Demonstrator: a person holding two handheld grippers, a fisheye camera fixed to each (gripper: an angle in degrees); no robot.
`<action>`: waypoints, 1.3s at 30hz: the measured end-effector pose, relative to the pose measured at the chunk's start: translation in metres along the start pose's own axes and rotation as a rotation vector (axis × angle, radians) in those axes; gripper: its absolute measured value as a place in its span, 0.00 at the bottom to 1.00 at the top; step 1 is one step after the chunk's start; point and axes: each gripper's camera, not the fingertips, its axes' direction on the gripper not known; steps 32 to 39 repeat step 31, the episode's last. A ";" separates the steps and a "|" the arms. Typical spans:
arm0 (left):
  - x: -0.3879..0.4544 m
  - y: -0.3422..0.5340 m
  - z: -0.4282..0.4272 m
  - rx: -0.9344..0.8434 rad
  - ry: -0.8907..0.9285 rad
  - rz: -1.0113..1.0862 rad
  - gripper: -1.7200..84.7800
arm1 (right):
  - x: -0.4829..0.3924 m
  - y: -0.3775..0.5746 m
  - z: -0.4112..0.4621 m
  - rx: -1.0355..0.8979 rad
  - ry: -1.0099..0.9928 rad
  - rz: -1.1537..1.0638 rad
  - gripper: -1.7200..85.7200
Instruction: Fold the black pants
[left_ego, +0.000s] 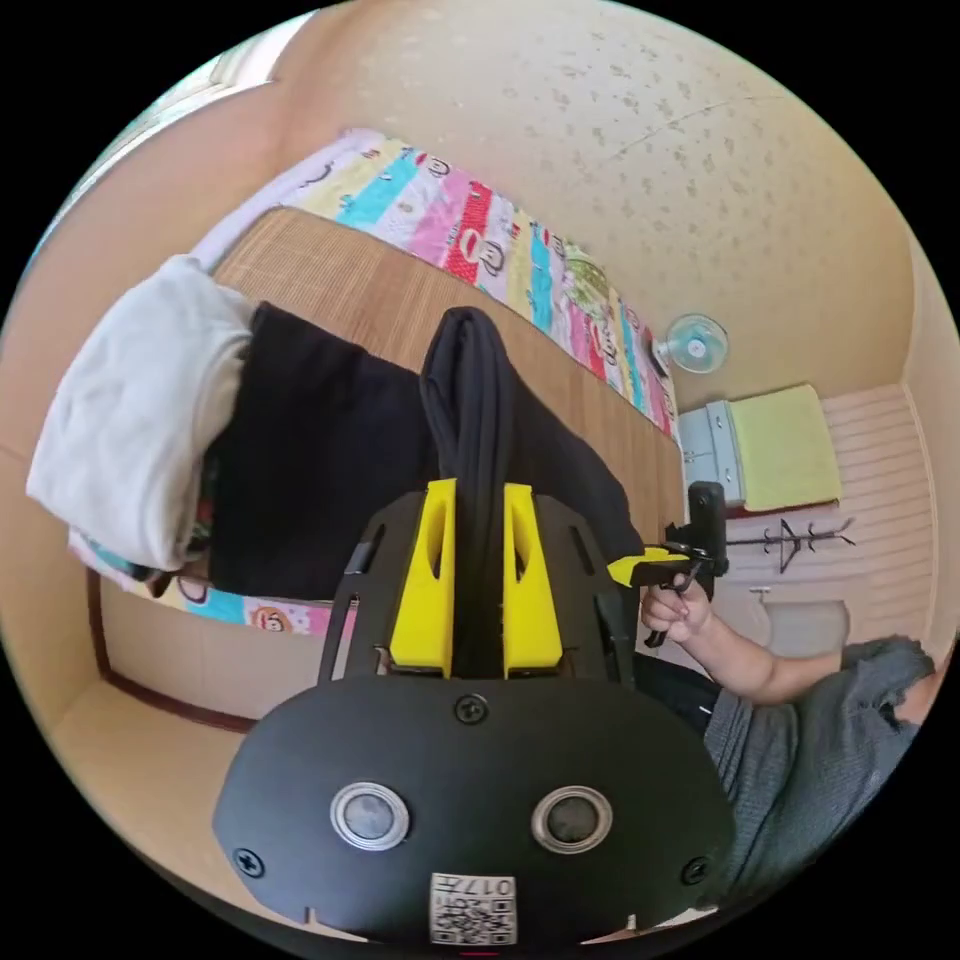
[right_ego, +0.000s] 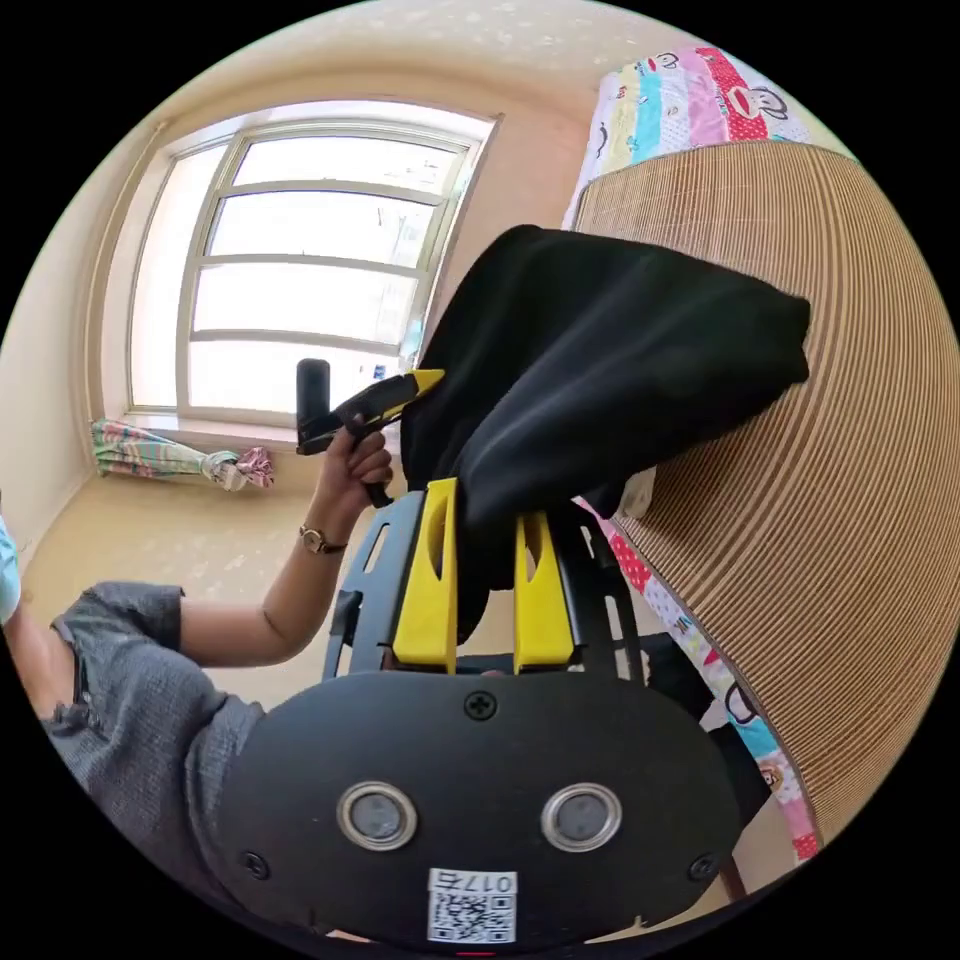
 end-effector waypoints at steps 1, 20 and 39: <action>-0.025 -0.005 -0.013 -0.007 -0.092 -0.117 0.12 | -0.001 -0.011 0.009 -0.025 0.031 0.032 0.10; 0.156 0.106 0.138 -0.131 0.190 0.090 0.01 | 0.063 0.310 -0.205 0.445 0.313 0.634 0.02; 0.438 0.168 0.080 0.233 0.065 0.770 0.01 | 0.039 0.488 -0.304 0.868 0.430 0.710 0.02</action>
